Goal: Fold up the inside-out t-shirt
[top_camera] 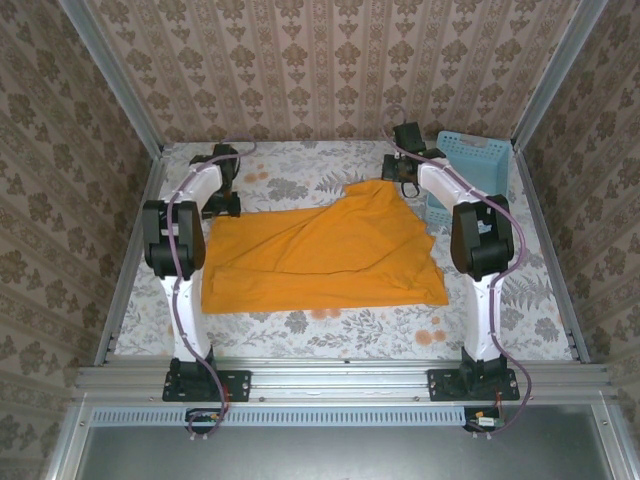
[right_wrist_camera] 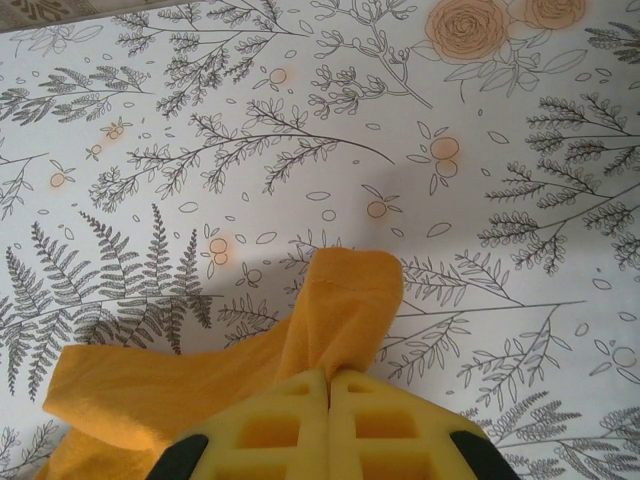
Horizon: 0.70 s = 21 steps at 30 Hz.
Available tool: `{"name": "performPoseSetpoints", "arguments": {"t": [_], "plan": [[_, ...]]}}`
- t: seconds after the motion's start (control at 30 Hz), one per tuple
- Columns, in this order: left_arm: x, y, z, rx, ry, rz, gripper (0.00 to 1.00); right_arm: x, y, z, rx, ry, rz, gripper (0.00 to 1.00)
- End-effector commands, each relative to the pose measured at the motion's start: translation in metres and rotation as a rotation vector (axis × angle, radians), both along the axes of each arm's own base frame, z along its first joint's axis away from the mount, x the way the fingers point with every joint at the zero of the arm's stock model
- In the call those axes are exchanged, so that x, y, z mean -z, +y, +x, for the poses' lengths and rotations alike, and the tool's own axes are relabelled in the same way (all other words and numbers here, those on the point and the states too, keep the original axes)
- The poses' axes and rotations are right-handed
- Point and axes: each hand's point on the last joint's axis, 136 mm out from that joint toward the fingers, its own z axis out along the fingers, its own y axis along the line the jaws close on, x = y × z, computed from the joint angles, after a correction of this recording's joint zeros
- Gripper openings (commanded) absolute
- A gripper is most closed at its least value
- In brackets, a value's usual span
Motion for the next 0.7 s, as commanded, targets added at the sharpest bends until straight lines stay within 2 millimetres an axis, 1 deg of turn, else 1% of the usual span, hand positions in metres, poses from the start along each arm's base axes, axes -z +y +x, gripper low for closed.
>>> {"name": "performPoseSetpoints", "arguments": {"t": [0.0, 0.07, 0.23, 0.33, 0.43, 0.53, 0.6, 0.67], "plan": [[-0.001, 0.019, -0.002, -0.019, 0.029, 0.065, 0.50, -0.031, -0.005, -0.001, 0.015, -0.071, 0.006, 0.00], [-0.002, 0.022, 0.000, -0.031, 0.022, 0.062, 0.45, -0.028, -0.005, -0.003, 0.012, -0.066, 0.008, 0.00], [-0.009, 0.021, 0.012, -0.019, -0.016, 0.063, 0.44, -0.023, -0.005, -0.006, 0.009, -0.055, 0.010, 0.00], [-0.007, 0.022, 0.017, -0.021, -0.009, 0.060, 0.39, -0.022, -0.005, -0.007, 0.011, -0.053, 0.010, 0.00], [0.001, 0.018, 0.020, -0.013, 0.001, 0.040, 0.37, -0.021, -0.004, -0.008, 0.010, -0.051, 0.012, 0.00], [0.007, 0.015, 0.018, -0.010, 0.025, 0.025, 0.37, -0.022, -0.006, -0.009, 0.015, -0.050, 0.007, 0.00], [0.007, 0.012, 0.016, -0.002, 0.030, 0.011, 0.37, -0.024, -0.006, -0.009, 0.016, -0.053, 0.004, 0.00], [0.004, 0.009, 0.015, 0.010, 0.019, 0.001, 0.42, -0.023, -0.006, -0.009, 0.015, -0.051, 0.004, 0.00]]}}
